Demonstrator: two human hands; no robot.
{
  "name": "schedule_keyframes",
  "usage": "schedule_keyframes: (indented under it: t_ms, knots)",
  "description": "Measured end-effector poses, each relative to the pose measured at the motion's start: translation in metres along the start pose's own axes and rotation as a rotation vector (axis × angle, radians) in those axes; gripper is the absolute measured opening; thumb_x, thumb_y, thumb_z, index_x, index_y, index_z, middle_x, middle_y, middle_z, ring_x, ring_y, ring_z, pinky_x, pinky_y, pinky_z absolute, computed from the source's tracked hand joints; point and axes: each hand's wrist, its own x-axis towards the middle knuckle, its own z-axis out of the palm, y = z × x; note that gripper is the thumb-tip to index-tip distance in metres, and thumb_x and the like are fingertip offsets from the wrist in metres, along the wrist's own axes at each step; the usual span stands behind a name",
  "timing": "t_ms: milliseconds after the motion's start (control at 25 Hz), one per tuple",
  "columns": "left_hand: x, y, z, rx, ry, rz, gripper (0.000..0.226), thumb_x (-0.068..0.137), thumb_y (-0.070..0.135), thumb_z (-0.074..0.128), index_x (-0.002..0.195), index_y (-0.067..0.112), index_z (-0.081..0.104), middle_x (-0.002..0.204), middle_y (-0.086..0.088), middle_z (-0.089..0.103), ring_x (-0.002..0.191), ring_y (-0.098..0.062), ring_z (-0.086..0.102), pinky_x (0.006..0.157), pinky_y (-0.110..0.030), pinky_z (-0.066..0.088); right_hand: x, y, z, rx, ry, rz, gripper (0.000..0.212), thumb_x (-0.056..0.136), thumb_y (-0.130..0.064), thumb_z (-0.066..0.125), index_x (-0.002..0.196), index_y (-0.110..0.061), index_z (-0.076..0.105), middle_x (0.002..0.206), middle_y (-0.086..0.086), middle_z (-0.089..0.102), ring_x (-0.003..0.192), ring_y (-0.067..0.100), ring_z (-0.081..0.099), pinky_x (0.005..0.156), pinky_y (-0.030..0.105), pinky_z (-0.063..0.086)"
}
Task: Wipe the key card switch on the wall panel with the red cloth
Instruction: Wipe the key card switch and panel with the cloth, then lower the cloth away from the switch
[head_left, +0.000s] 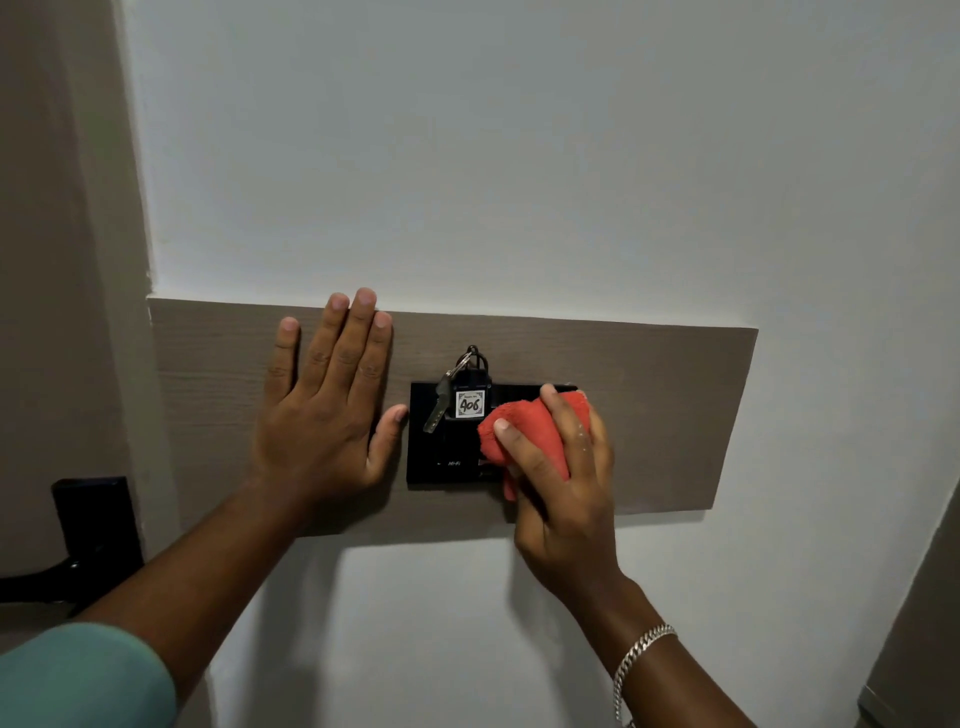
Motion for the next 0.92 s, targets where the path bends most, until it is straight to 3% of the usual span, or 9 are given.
schedule_keyframes:
  t_ms: [120, 240, 400, 600, 640, 720, 760, 840, 920]
  knots:
    - [0.001, 0.0, 0.0, 0.004, -0.004, -0.002, 0.077, 0.092, 0.045, 0.037, 0.153, 0.004, 0.015, 0.162, -0.016, 0.013, 0.151, -0.029, 0.005, 0.121, -0.055, 0.01, 0.025, 0.014, -0.01, -0.031, 0.09, 0.106, 0.045, 0.087, -0.007, 0.063, 0.13, -0.023, 0.062, 0.151, 0.018, 0.043, 0.139, 0.045, 0.038, 0.122, 0.052, 0.023]
    - [0.001, 0.0, 0.002, 0.017, 0.009, 0.003, 0.077, 0.092, 0.046, 0.036, 0.153, 0.004, 0.016, 0.161, -0.016, 0.013, 0.151, -0.029, 0.006, 0.12, -0.055, 0.01, 0.037, 0.036, -0.016, -0.117, 0.159, 0.222, 0.039, 0.093, -0.014, 0.058, 0.131, -0.025, 0.061, 0.153, 0.017, 0.042, 0.142, 0.042, 0.033, 0.12, 0.053, 0.027]
    - [0.0, 0.001, 0.004, 0.004, -0.006, -0.019, 0.076, 0.091, 0.046, 0.031, 0.153, 0.004, 0.015, 0.162, -0.017, 0.014, 0.151, -0.03, 0.007, 0.121, -0.054, 0.006, 0.015, 0.047, -0.02, -0.119, 0.183, 0.37, 0.039, 0.097, -0.018, 0.05, 0.135, -0.026, 0.056, 0.156, 0.015, 0.039, 0.14, 0.04, 0.036, 0.122, 0.045, 0.023]
    - [-0.001, 0.01, -0.011, -0.114, -0.104, -0.087, 0.076, 0.09, 0.042, 0.031, 0.154, 0.004, 0.013, 0.163, -0.017, 0.008, 0.151, -0.03, 0.001, 0.121, -0.053, 0.0, -0.027, 0.047, -0.055, 0.01, -0.097, 0.486, 0.043, 0.096, -0.033, 0.037, 0.136, -0.037, 0.052, 0.156, 0.007, 0.038, 0.14, 0.034, 0.035, 0.114, 0.057, 0.036]
    - [-0.008, 0.018, -0.017, -0.192, -0.118, -0.164, 0.078, 0.088, 0.04, 0.034, 0.153, 0.003, 0.014, 0.164, -0.017, 0.007, 0.151, -0.029, 0.0, 0.12, -0.053, 0.0, -0.035, 0.05, -0.069, 0.061, -0.142, 0.486, 0.043, 0.096, -0.036, 0.036, 0.137, -0.042, 0.048, 0.156, 0.003, 0.038, 0.141, 0.032, 0.036, 0.113, 0.056, 0.037]
    - [-0.035, 0.053, -0.036, -0.472, -0.089, -0.482, 0.08, 0.083, 0.033, 0.043, 0.152, 0.001, 0.017, 0.163, -0.019, 0.008, 0.151, -0.029, 0.003, 0.121, -0.05, 0.004, -0.052, 0.052, -0.098, 0.157, -0.185, 0.489, 0.046, 0.098, -0.037, 0.039, 0.141, -0.05, 0.036, 0.155, -0.005, 0.038, 0.143, 0.021, 0.036, 0.115, 0.052, 0.037]
    - [-0.052, 0.082, -0.049, -0.646, -0.043, -0.659, 0.079, 0.081, 0.03, 0.046, 0.149, 0.0, 0.022, 0.161, -0.022, 0.014, 0.15, -0.031, 0.011, 0.121, -0.048, 0.01, -0.061, 0.053, -0.112, 0.201, -0.19, 0.509, 0.049, 0.098, -0.036, 0.043, 0.143, -0.052, 0.032, 0.155, -0.009, 0.038, 0.143, 0.015, 0.036, 0.116, 0.047, 0.037]
    - [-0.083, 0.16, -0.072, -0.989, 0.007, -0.835, 0.069, 0.078, 0.032, 0.051, 0.141, 0.008, 0.036, 0.147, -0.026, 0.037, 0.136, -0.034, 0.037, 0.113, -0.042, 0.03, -0.079, 0.057, -0.138, 0.278, -0.192, 0.58, 0.057, 0.095, -0.036, 0.052, 0.144, -0.051, 0.029, 0.152, -0.016, 0.04, 0.141, 0.005, 0.037, 0.117, 0.035, 0.037]
    - [-0.089, 0.243, -0.096, -1.409, -0.213, -0.933, 0.057, 0.079, 0.042, 0.061, 0.132, 0.028, 0.041, 0.13, -0.012, 0.056, 0.119, -0.022, 0.054, 0.096, -0.027, 0.046, -0.101, 0.067, -0.165, 0.34, -0.215, 0.688, 0.064, 0.092, -0.038, 0.059, 0.144, -0.053, 0.025, 0.148, -0.025, 0.039, 0.137, -0.004, 0.039, 0.115, 0.025, 0.038]
